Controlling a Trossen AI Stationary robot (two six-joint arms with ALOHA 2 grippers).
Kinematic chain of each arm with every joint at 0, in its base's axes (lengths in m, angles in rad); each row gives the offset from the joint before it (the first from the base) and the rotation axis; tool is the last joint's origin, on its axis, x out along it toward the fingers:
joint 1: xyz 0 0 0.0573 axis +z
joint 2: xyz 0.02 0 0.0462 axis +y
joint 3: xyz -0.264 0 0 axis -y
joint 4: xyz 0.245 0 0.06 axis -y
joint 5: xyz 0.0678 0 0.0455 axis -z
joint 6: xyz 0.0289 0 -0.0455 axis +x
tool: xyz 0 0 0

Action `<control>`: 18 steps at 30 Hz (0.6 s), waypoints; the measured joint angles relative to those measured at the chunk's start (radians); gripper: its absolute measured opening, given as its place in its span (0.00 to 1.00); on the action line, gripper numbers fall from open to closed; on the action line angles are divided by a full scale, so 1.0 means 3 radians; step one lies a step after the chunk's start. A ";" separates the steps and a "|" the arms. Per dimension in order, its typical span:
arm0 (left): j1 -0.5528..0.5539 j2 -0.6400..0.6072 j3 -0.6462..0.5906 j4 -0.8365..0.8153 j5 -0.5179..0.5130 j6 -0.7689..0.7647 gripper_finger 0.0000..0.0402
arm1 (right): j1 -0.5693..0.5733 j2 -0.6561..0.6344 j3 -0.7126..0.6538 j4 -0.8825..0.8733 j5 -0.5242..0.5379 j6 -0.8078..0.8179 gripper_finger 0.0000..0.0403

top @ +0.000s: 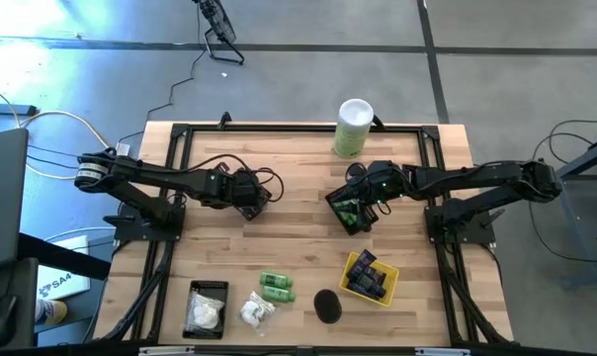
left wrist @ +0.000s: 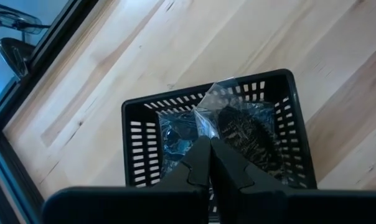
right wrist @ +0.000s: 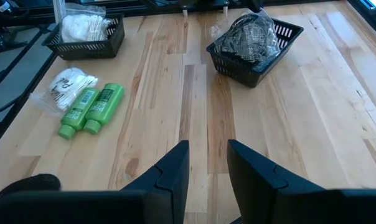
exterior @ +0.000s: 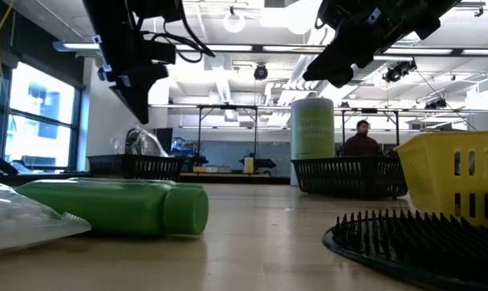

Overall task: Pick & Place Travel size toiletries
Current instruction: Put the hairbrush into the top left black bin

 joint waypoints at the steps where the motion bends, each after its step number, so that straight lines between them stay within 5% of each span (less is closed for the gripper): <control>1: 0.0000 0.0000 0.0000 0.0012 0.0000 0.0001 0.00 | 0.0000 0.0000 0.0000 0.0000 0.0000 0.0000 0.25; 11: 0.0000 0.0000 0.0000 0.0017 -0.0005 0.0099 0.01 | 0.0000 0.0000 0.0000 0.0000 -0.0001 0.0000 0.25; 18: 0.0000 0.0000 0.0000 0.0018 -0.0010 0.0095 0.18 | 0.0000 0.0000 -0.0001 0.0000 -0.0001 0.0001 0.25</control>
